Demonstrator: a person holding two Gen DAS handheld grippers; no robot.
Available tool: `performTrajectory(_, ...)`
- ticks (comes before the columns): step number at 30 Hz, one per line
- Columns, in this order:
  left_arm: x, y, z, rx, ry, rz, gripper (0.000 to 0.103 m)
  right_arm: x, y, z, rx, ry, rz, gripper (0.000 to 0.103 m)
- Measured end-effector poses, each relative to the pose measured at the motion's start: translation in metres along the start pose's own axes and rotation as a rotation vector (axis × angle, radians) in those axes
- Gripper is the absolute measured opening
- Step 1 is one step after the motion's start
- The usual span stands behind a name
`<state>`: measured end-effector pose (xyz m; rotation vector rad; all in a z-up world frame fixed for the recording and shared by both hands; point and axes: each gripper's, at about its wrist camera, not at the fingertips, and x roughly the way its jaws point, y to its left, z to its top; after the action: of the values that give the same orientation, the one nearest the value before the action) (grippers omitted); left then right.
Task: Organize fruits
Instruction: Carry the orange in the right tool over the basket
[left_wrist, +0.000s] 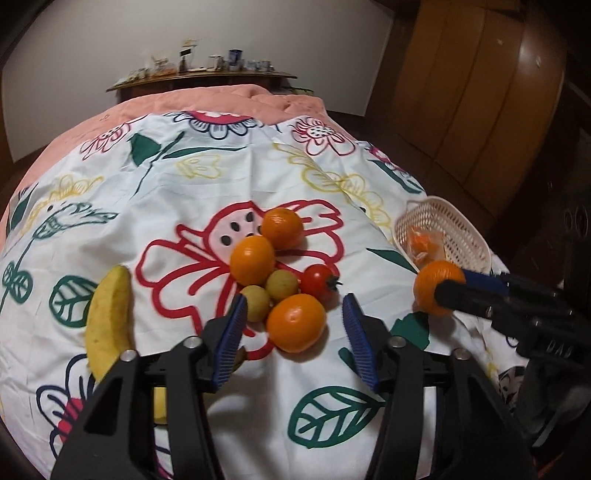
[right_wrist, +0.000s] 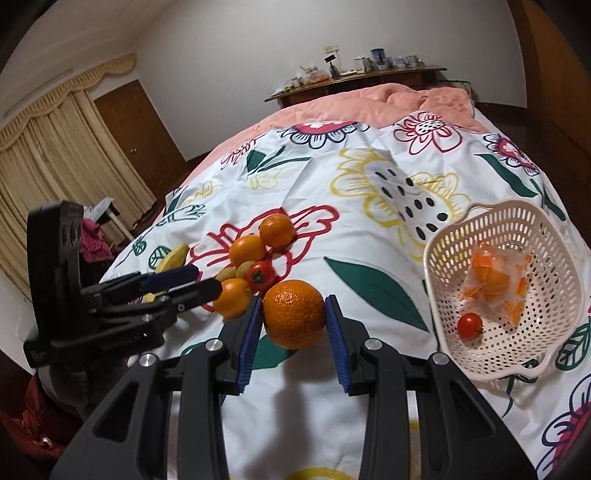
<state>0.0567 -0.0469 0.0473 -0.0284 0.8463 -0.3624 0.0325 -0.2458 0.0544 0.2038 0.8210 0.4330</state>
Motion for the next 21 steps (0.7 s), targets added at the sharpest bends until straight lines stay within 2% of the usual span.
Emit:
performTrajectory(1,0.001,-0.002,0.000,0.009,0.007,-0.001,0.041,-0.001,-0.001,0.000,0.003,-0.003,0.000,0.035)
performTrajectory(4,0.009,-0.011,-0.001,0.055,0.042,0.010,0.036,-0.001,-0.003,0.000,0.010,-0.009,0.003,0.035)
performTrajectory(7,0.011,-0.016,-0.003,0.083,0.046,0.025,0.036,-0.001,-0.004,-0.001,0.011,-0.010,0.007,0.035)
performTrajectory(14,0.018,-0.007,-0.002,0.034,0.083,0.068,0.036,0.000,-0.004,-0.002,0.015,-0.010,0.018,0.035)
performTrajectory(21,0.027,-0.008,-0.004,0.044,0.134,0.103,0.041,0.000,-0.005,-0.002,0.019,-0.014,0.018,0.035)
